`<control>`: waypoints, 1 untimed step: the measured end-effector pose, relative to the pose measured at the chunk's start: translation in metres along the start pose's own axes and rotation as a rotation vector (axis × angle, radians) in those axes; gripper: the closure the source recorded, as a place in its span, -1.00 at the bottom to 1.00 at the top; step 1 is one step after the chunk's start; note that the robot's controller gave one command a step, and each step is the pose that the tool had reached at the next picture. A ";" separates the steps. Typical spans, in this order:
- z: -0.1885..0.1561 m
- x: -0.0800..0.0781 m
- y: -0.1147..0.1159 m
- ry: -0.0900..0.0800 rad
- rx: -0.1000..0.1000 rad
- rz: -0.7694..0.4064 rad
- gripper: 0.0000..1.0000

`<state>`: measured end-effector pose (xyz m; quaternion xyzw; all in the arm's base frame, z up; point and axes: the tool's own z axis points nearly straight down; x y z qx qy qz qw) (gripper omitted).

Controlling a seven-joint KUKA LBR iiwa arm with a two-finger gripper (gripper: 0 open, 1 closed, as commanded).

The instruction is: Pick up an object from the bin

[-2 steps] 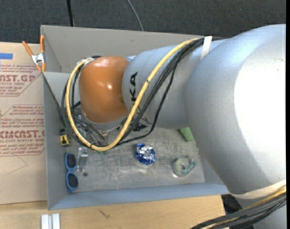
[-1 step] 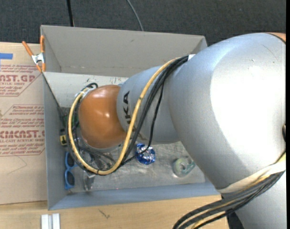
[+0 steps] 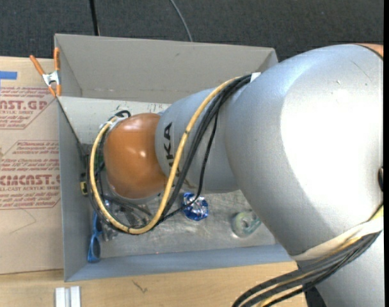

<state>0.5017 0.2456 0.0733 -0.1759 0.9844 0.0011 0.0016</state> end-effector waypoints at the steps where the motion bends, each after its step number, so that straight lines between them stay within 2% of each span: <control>1: -0.167 -0.003 -0.054 -0.005 0.003 -0.364 1.00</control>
Offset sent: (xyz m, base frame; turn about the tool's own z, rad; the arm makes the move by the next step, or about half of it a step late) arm 0.0189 -0.0507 0.1638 -0.3657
